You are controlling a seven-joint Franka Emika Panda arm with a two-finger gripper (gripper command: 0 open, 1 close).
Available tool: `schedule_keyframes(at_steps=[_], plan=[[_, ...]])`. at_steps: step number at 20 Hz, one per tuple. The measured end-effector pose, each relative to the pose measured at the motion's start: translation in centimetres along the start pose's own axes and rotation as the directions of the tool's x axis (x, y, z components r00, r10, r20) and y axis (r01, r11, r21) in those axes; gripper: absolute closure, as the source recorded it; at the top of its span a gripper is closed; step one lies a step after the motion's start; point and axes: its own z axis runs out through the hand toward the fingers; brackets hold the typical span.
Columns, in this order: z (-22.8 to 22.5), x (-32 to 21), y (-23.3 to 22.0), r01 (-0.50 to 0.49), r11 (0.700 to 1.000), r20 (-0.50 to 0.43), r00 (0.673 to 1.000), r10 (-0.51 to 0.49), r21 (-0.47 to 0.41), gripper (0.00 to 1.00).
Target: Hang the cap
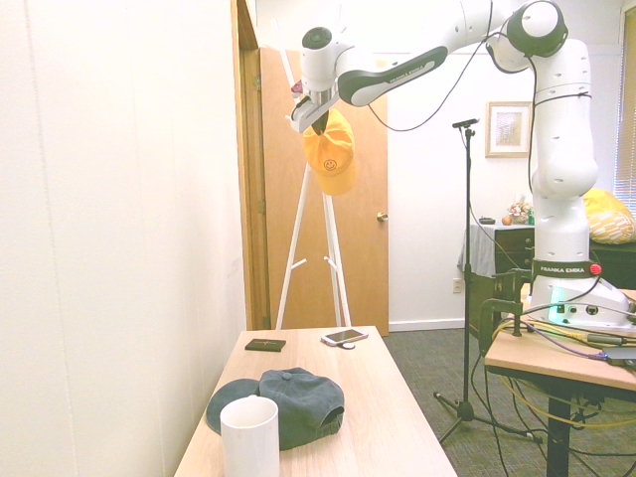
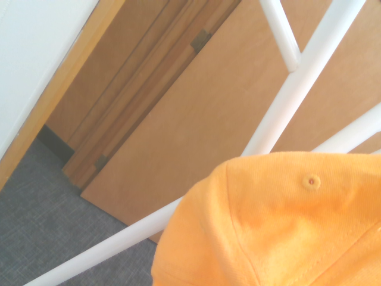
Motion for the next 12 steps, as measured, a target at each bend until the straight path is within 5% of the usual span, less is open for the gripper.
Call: schedule_keyframes(at_steps=[12], plan=[[-0.29,-0.36,0.09,-0.003,1.0,0.005,1.0,0.003,0.008,0.0]])
